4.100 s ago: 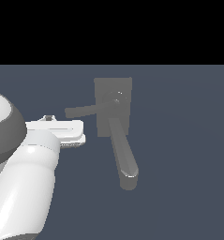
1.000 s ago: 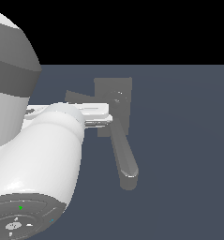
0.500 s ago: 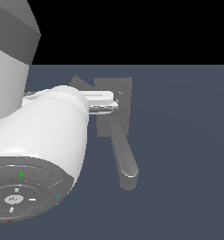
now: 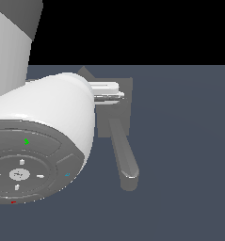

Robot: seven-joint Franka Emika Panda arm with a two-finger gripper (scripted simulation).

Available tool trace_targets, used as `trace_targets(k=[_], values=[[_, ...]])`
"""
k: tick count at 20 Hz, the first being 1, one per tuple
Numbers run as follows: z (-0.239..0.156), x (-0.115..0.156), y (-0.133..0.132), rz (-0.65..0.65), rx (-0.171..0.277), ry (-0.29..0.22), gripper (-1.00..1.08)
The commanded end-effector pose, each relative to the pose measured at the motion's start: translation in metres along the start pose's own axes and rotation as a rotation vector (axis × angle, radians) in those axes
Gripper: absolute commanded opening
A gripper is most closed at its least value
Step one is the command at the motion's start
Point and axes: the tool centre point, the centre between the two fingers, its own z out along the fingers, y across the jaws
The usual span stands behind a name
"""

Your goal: Turn on the faucet by rotating a designated handle.

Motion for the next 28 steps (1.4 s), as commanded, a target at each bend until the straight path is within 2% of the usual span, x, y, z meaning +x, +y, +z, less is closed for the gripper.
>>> trace_targets(k=[1,19,20,21,28], values=[[0.000,-0.006,-0.006,0.000,0.001,-0.003,-1.00],[-0.001,-0.054,-0.051,-0.001,0.003,-0.016,-1.00],[-0.001,-0.054,-0.051,-0.001,0.003,-0.016,-1.00],[-0.002,-0.049,-0.050,0.049,0.006,-0.055,-1.00],[-0.002,-0.054,-0.071,0.034,0.005,-0.043,-1.00]])
